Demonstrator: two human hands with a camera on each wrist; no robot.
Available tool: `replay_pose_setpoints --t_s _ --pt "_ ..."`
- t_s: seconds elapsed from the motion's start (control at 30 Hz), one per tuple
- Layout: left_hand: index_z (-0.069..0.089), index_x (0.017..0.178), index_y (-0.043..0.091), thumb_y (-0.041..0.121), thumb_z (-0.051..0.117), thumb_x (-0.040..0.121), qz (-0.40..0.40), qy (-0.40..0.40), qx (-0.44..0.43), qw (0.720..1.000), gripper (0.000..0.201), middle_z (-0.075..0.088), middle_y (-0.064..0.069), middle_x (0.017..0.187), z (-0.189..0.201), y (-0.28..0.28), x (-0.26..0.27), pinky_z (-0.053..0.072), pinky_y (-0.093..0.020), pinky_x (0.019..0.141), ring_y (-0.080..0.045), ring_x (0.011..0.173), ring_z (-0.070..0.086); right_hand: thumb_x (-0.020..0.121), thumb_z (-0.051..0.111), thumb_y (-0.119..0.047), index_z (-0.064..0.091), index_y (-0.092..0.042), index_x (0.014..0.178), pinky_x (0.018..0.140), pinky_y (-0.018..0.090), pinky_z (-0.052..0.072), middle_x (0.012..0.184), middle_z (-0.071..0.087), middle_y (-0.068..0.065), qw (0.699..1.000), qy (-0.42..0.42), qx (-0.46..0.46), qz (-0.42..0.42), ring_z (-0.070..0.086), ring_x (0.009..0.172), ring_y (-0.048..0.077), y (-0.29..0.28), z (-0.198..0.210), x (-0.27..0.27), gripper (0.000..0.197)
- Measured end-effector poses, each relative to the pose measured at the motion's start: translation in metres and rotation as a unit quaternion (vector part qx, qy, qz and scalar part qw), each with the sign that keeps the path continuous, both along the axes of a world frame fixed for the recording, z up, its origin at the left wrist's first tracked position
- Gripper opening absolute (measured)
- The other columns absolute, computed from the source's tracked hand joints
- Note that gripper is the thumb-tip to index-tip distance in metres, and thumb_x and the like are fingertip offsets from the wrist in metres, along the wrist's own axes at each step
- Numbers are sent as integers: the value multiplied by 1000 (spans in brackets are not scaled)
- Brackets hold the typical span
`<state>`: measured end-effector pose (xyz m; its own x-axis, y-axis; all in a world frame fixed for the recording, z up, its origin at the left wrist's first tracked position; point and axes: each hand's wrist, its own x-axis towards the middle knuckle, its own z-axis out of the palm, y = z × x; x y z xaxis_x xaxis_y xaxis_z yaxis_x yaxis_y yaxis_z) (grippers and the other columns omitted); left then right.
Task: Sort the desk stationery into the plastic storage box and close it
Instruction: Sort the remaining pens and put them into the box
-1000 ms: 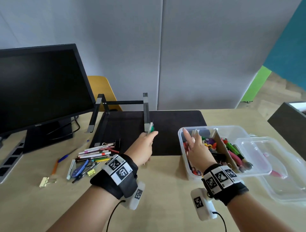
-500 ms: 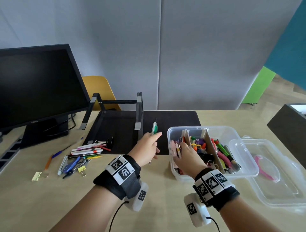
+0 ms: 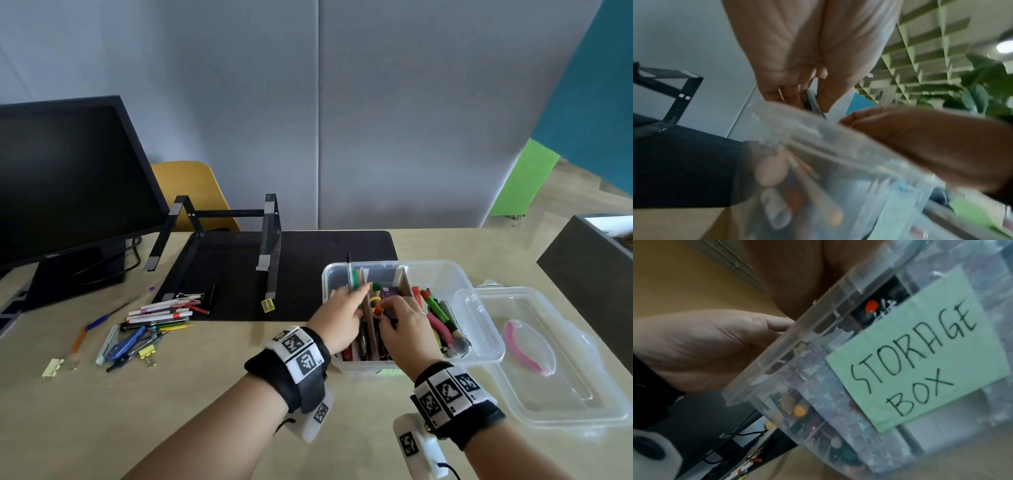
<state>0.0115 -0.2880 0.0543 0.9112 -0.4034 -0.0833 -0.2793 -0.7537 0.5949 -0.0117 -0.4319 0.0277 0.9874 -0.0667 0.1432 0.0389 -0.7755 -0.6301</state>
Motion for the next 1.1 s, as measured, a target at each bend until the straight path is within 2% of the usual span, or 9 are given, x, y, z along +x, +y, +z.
replay_pose_setpoints --t_s 0.07,0.2,0.33,0.47,0.6,0.67,0.77,0.97,1.1 --pt "25 149 24 7 39 96 -20 -42 104 994 58 49 -11 129 -8 -3 1 38 -39 101 -32 121 45 86 52 -5 61 -6 109 86 22 40 108 57 7 1000 -9 -7 10 53 101 22 0 -2 1 25" --pt "37 142 32 10 44 89 -20 -109 212 971 58 51 -6 125 -12 -2 1 26 -40 103 -28 123 38 86 51 -7 60 -5 108 88 29 43 108 57 9 1000 -10 -17 18 54 101 24 2 -5 2 23" --pt "37 141 36 12 48 88 8 -122 255 959 59 28 -7 144 -13 3 4 5 -51 115 -31 142 12 86 51 -6 60 -4 106 89 35 46 106 58 10 999 -9 -25 21 54 99 26 2 -7 2 23" --pt "42 139 26 21 48 90 4 -94 282 955 49 12 -6 156 -18 7 4 -9 -60 112 -31 146 -7 85 52 -7 61 -6 106 89 35 46 104 58 9 999 -11 -29 25 54 97 26 4 -7 1 23" --pt "52 130 22 35 43 95 25 -101 226 969 38 27 -4 149 -25 14 -4 -2 -58 116 -28 146 5 85 53 -9 61 -9 104 89 35 46 104 58 7 999 -6 -35 24 53 97 25 5 -5 -1 20" --pt "57 124 19 31 49 93 52 -154 154 975 34 41 -3 137 -26 23 -9 14 -55 116 -27 140 24 85 56 -9 62 -8 100 88 37 47 102 59 7 999 -19 -29 16 54 96 25 6 -3 -1 17" --pt "69 95 15 18 69 76 109 -268 66 955 19 58 -5 108 -24 44 -15 47 -47 93 -27 111 54 84 59 -8 64 -8 100 87 38 48 101 60 7 998 -54 -26 18 55 95 25 14 2 -3 17" --pt "71 84 16 10 78 67 208 -274 11 939 19 61 -4 96 -27 108 -30 50 -42 77 -28 95 60 80 61 -3 67 -8 91 81 35 49 92 61 5 990 -113 -1 85 58 89 25 65 14 -11 13" --pt "71 93 17 14 68 78 248 -225 28 942 16 58 -1 99 -30 155 -38 43 -38 84 -25 101 55 79 58 -5 67 -9 92 83 34 49 93 61 2 987 -94 32 128 58 94 24 109 9 -12 16"
